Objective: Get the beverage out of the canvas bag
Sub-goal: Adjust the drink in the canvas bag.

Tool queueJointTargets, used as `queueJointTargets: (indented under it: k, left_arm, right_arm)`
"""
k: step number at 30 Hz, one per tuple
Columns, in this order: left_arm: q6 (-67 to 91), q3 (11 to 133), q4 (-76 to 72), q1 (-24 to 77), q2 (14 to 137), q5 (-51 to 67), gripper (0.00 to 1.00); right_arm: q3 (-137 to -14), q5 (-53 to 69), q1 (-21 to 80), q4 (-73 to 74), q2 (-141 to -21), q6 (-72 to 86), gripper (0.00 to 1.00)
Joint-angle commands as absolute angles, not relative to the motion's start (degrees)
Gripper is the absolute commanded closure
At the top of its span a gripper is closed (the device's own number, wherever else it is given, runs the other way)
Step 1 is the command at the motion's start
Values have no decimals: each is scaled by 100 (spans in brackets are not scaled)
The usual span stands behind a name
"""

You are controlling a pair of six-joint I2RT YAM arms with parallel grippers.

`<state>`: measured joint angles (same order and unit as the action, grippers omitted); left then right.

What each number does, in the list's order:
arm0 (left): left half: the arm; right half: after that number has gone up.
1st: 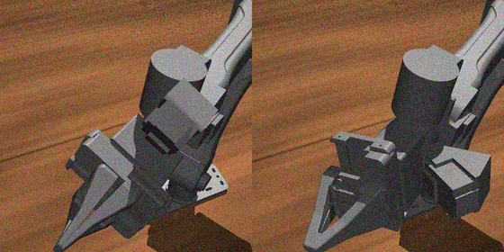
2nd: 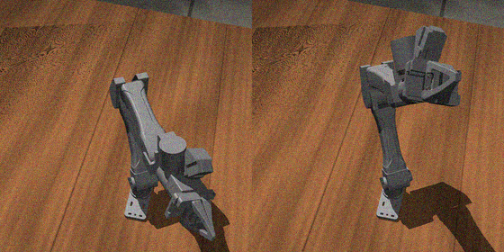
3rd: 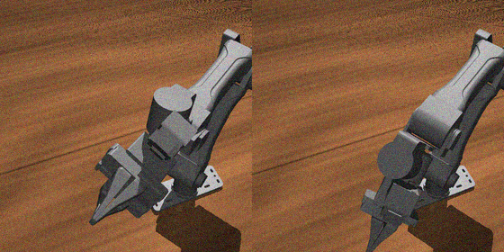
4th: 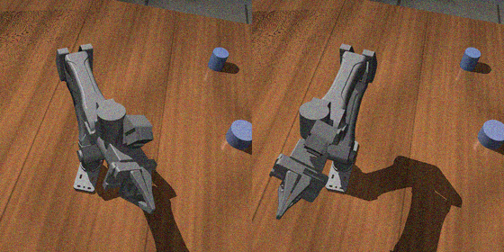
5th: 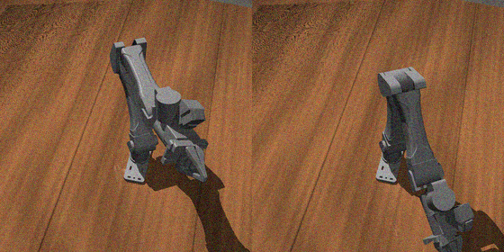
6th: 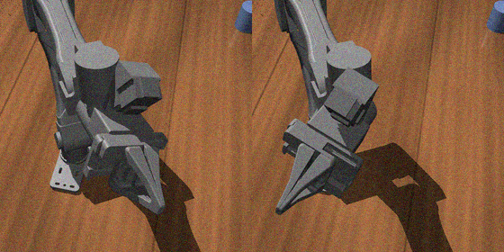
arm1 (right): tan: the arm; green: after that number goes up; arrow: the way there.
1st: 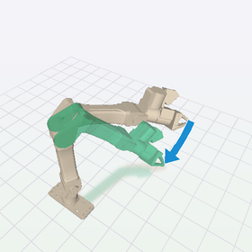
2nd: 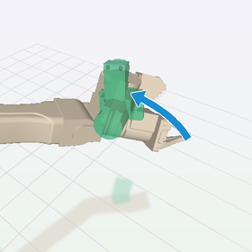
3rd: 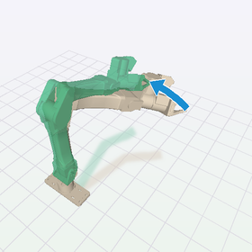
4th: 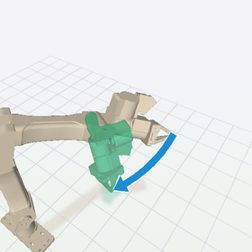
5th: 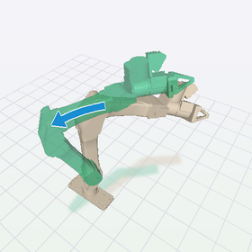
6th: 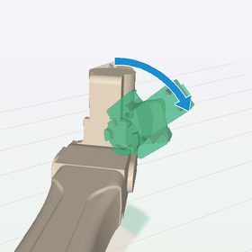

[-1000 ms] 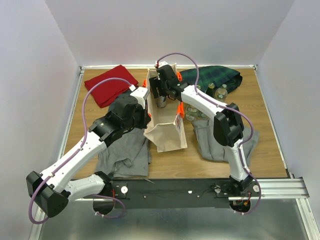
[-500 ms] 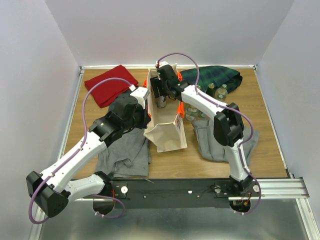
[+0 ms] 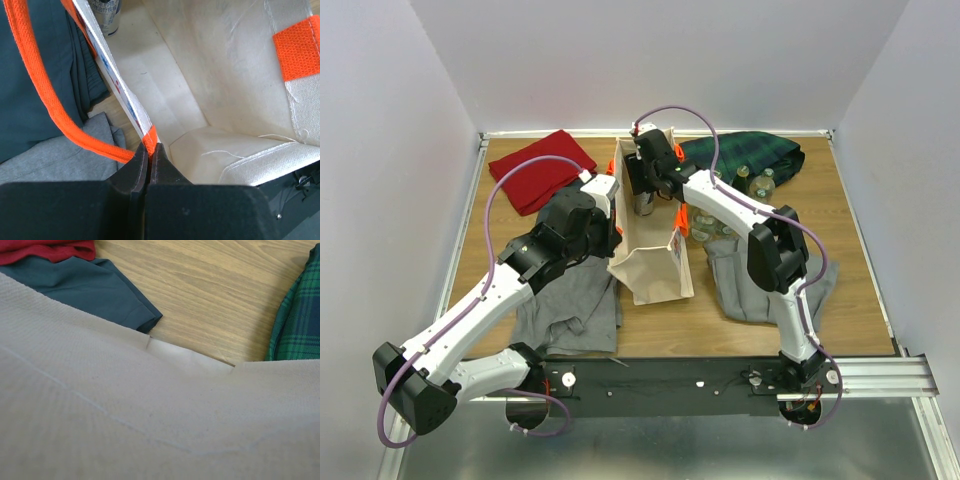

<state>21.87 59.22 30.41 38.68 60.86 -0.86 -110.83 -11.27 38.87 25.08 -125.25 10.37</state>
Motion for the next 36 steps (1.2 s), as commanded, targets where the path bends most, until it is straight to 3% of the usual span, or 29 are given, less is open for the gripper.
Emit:
queueJointTargets:
  k: [1,5,6,36]
  left_arm:
    - [2145,5871,2936,3858,6012,-9,100]
    - [2153,5862,2927,3858,6012,-9,100]
    - [2153,5862,2927,3858,6012,-9,100]
    - [2057,5950,2971,3858,6196,492,100]
  right_arm:
    - [-11039,-747,3902,3050,-12823,1037,65]
    - [-11074,-729,3894,3094,-12850,1011,96]
    - [-11100,-729,3911,3120,-12850,1011,99]
    - [-10846,-677,3902,2689,-11400,905,99]
